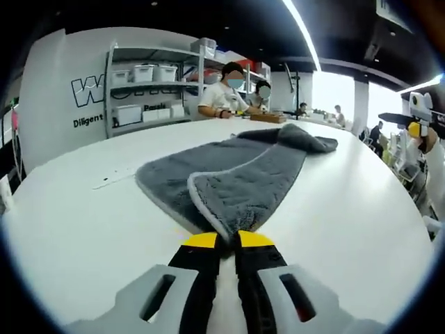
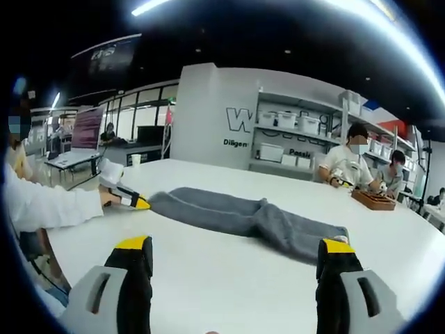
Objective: Open the folded towel by lifting each exposed corner and separating the folded layers until the towel lies flat within the target outline without major curled edges
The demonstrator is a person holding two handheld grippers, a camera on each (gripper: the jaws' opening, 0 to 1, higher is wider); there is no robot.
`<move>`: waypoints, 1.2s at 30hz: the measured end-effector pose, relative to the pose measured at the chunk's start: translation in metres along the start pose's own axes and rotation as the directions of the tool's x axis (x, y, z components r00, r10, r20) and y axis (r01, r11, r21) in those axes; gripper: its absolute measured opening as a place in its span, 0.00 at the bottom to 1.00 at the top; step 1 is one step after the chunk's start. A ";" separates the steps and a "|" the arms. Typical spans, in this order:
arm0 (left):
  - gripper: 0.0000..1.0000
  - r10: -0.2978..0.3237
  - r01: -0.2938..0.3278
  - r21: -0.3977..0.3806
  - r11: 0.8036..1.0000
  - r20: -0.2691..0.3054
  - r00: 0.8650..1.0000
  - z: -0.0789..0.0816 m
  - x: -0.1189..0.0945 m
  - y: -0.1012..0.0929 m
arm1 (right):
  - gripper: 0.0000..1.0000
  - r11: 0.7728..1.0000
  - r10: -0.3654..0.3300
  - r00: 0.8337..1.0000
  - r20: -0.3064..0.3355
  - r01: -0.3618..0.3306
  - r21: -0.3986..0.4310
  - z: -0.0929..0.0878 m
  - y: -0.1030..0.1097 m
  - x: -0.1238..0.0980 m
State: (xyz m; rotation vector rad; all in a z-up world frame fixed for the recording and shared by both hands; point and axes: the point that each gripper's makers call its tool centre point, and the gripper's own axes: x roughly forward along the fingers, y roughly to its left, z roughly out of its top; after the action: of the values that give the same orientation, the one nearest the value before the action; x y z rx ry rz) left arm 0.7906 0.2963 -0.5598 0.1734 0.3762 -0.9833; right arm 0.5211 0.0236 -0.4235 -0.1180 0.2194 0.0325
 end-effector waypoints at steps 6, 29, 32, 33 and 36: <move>0.04 0.017 -0.016 0.030 0.999 -0.029 0.999 -0.003 -0.008 0.005 | 0.99 1.000 0.001 1.000 -0.005 -0.001 0.003 -0.001 0.000 0.000; 0.03 0.124 -0.128 -0.056 0.990 -0.070 0.990 -0.039 -0.095 0.036 | 0.99 1.000 0.004 1.000 -0.018 -0.004 0.013 -0.007 0.003 0.005; 0.03 0.137 -0.141 -0.046 0.989 -0.076 0.988 -0.044 -0.107 0.038 | 0.99 1.000 0.008 1.000 -0.022 -0.007 0.015 -0.009 0.004 0.006; 0.03 0.142 -0.146 -0.043 0.988 -0.078 0.987 -0.046 -0.111 0.039 | 0.99 1.000 0.007 1.000 -0.022 -0.007 0.015 -0.009 0.004 0.006; 0.03 0.159 -0.162 -0.024 0.987 -0.089 0.983 -0.050 -0.122 0.042 | 0.99 1.000 0.008 1.000 -0.025 -0.008 0.013 -0.010 0.005 0.006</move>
State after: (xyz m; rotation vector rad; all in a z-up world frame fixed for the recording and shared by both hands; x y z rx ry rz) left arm 0.7532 0.4294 -0.5603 0.2159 0.4500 -0.8119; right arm 0.5250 0.0274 -0.4350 -0.1047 0.2448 0.0372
